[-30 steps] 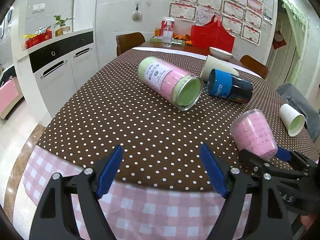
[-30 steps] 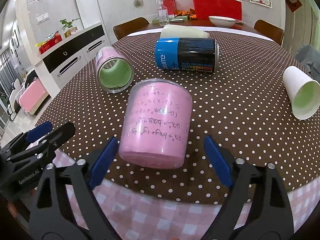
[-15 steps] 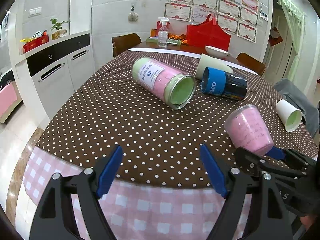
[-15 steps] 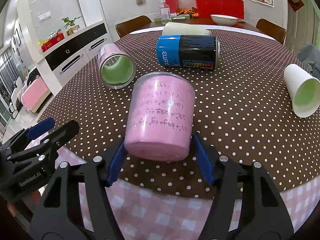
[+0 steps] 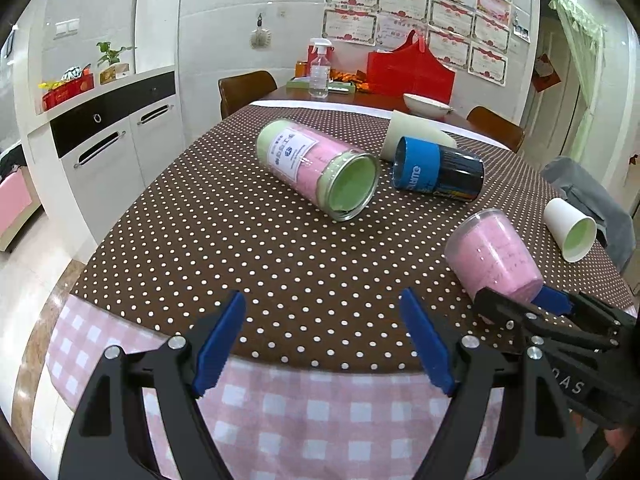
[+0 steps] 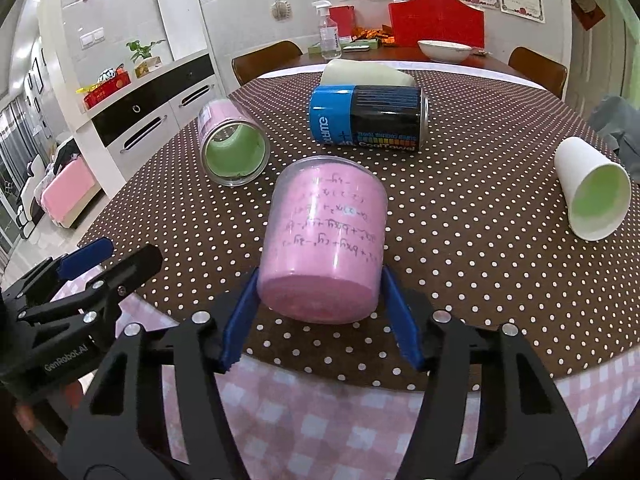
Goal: Flip cup upside down
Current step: 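Lower the pink cup rim-down onto the cloth with the right gripper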
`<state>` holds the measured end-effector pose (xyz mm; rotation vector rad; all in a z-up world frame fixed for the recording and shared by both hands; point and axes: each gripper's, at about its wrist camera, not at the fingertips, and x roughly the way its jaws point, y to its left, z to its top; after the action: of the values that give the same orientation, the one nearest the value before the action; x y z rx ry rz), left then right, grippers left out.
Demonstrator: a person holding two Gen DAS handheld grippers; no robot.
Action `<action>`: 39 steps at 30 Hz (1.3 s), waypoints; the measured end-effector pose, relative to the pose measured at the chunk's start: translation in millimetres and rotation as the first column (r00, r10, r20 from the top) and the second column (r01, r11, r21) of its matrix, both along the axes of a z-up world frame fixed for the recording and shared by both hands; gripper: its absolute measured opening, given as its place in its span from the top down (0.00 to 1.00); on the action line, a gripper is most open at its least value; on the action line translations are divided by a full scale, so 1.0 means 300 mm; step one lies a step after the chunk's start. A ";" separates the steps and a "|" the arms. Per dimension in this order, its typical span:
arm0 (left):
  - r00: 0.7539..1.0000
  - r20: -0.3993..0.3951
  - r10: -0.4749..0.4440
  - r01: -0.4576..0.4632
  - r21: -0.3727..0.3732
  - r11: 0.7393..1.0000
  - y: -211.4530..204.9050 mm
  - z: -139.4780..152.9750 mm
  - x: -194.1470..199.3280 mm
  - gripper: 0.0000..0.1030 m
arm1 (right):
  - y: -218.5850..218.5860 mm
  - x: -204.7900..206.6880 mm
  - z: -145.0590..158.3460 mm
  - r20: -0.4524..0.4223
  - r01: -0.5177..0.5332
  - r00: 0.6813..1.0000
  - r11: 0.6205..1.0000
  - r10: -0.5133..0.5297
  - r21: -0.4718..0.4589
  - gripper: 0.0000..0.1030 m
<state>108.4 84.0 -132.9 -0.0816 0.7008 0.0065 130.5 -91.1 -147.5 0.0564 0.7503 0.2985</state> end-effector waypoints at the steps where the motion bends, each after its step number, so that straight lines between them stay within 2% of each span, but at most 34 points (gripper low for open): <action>1: 1.000 0.002 -0.001 0.001 -0.001 1.000 -0.002 0.002 -0.002 0.24 | -0.004 -0.004 0.004 0.003 0.001 1.000 1.000 -0.001 0.001 0.42; 11: 0.999 0.026 -0.042 0.042 -0.016 0.999 -0.040 0.022 -0.021 0.24 | -0.045 -0.041 0.075 0.062 0.015 0.998 1.000 -0.015 0.012 0.42; 39: 0.998 0.032 -0.052 0.052 -0.017 0.998 -0.073 0.018 -0.025 0.24 | -0.039 0.002 0.072 0.070 0.031 0.997 0.999 -0.033 0.033 0.42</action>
<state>100.9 62.2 -127.4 -0.0800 0.6711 -0.0507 131.1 -102.8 -125.9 0.0874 0.6740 0.2806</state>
